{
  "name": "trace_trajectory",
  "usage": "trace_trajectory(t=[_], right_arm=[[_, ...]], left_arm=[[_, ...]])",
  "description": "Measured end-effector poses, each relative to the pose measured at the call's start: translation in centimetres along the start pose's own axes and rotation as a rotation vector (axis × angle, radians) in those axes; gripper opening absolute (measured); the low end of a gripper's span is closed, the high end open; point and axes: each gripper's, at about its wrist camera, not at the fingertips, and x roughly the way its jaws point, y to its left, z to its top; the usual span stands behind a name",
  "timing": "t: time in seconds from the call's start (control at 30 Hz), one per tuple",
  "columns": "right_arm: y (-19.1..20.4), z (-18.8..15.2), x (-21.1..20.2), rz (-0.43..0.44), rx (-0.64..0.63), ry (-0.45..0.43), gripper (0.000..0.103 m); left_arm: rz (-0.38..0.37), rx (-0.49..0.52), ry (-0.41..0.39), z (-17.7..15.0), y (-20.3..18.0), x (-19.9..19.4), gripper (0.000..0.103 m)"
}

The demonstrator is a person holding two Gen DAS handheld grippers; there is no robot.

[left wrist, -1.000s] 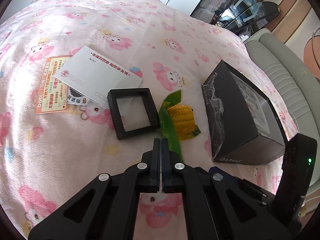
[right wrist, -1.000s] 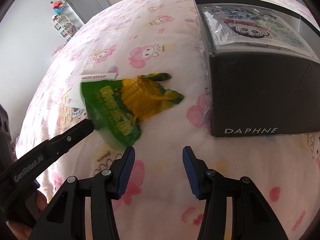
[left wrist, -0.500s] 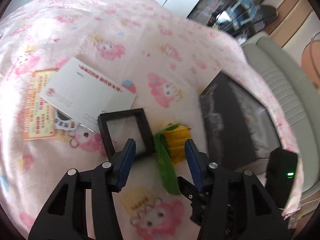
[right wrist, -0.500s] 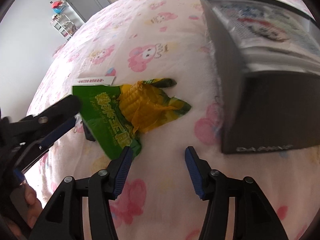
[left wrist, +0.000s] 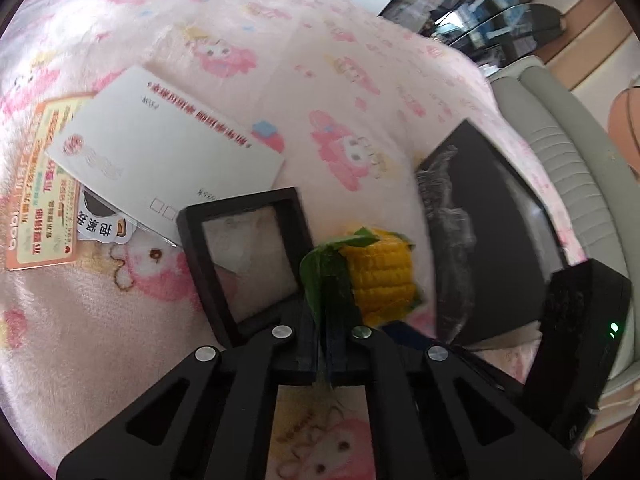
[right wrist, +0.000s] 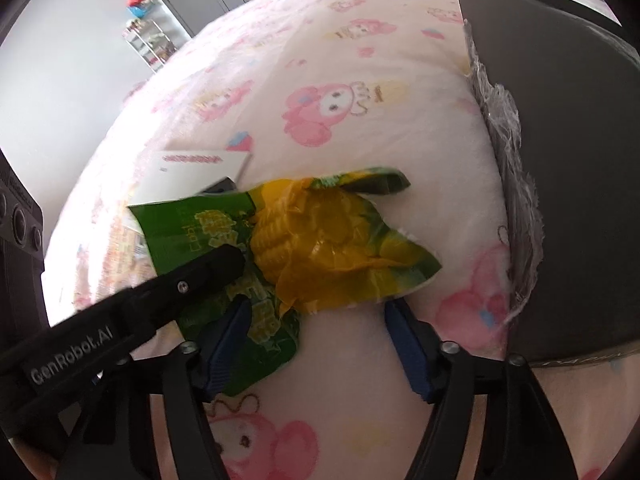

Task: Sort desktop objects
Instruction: 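Close the left tool on the green corn snack bag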

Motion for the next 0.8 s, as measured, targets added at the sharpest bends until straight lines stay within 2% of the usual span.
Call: trace_trajectory(t=[0.1, 0.17, 0.3, 0.37, 0.43, 0.53, 0.57, 0.63, 0.73, 0.8], right_arm=[[0.6, 0.0, -0.6, 0.063, 0.023, 0.012, 0.029], [1.3, -0.7, -1.4, 0.097, 0.014, 0.011, 0.026], [1.7, -1.8, -2.4, 0.092, 0.038, 0.007, 0.026], [0.2, -2.3, -1.1, 0.077, 0.065, 0.023, 0.026], [0.3, -2.1, -0.1, 0.082, 0.084, 0.031, 0.026], [0.9, -1.5, 1.2, 0.093, 0.111, 0.039, 0.029], [1.2, -1.3, 1.8, 0.092, 0.109, 0.041, 0.029], [2.1, -0.7, 3.2, 0.083, 0.097, 0.043, 0.034], [3.6, -0.2, 4.6, 0.062, 0.089, 0.054, 0.037], [4.7, 0.3, 5.8, 0.034, 0.053, 0.048, 0.045]], left_arm=[[-0.023, -0.024, -0.028, -1.5, -0.2, -2.1, 0.0], [-0.029, -0.039, -0.031, -3.0, -0.1, -3.5, 0.0], [-0.019, -0.044, 0.013, -5.2, 0.9, -4.1, 0.0], [-0.013, -0.054, 0.027, -5.1, 1.6, -4.1, 0.001], [-0.024, -0.052, 0.012, -4.3, 1.7, -4.6, 0.002], [-0.019, 0.0, -0.052, -2.2, 0.7, -5.4, 0.012], [-0.016, 0.016, -0.071, -1.5, 0.3, -5.5, 0.02], [0.007, 0.038, -0.097, -0.1, -0.3, -5.1, 0.022], [0.022, 0.065, -0.114, 1.7, -1.0, -3.9, 0.025], [0.012, 0.079, -0.096, 2.5, -1.2, -2.7, 0.038]])
